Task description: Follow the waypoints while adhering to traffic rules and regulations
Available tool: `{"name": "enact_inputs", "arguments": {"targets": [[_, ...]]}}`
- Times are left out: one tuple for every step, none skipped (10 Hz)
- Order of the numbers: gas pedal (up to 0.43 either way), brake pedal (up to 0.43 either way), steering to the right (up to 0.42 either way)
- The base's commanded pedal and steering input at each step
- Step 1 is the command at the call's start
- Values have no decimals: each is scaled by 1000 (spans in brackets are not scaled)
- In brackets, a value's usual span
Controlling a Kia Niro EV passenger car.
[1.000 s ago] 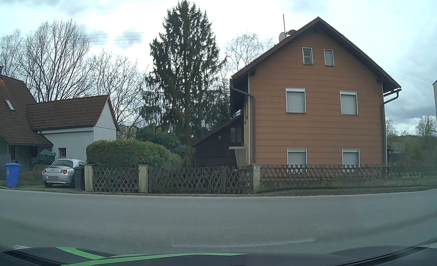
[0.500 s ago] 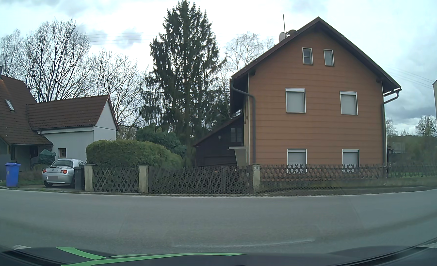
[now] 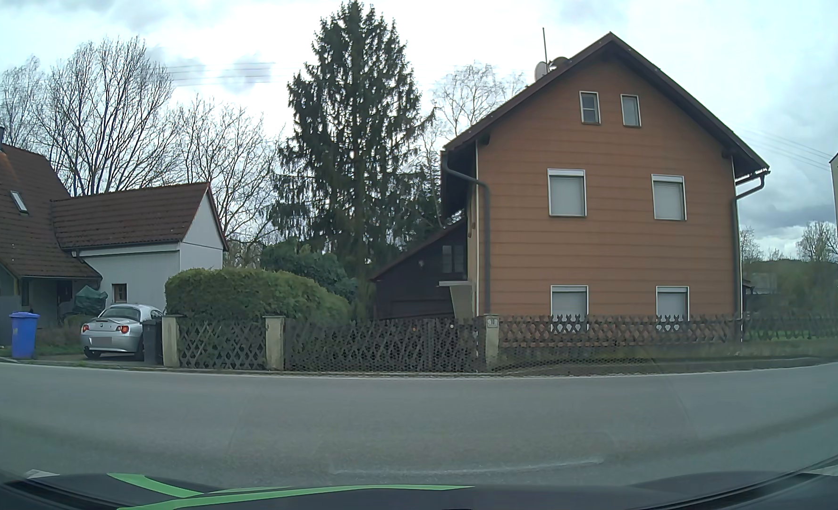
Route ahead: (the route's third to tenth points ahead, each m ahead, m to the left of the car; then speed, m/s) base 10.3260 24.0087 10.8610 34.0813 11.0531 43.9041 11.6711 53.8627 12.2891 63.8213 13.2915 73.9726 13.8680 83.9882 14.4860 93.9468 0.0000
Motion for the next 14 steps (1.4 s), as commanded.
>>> {"name": "enact_inputs", "arguments": {"targets": [[0, 323, -43], [0, 323, -43], [0, 323, -43], [0, 323, -43], [0, 317, -43], [0, 323, -43], [0, 323, -43], [0, 323, -43], [0, 323, -43], [0, 317, -43], [0, 323, -43], [0, 317, -43], [0, 317, -43], [0, 323, -41]]}}
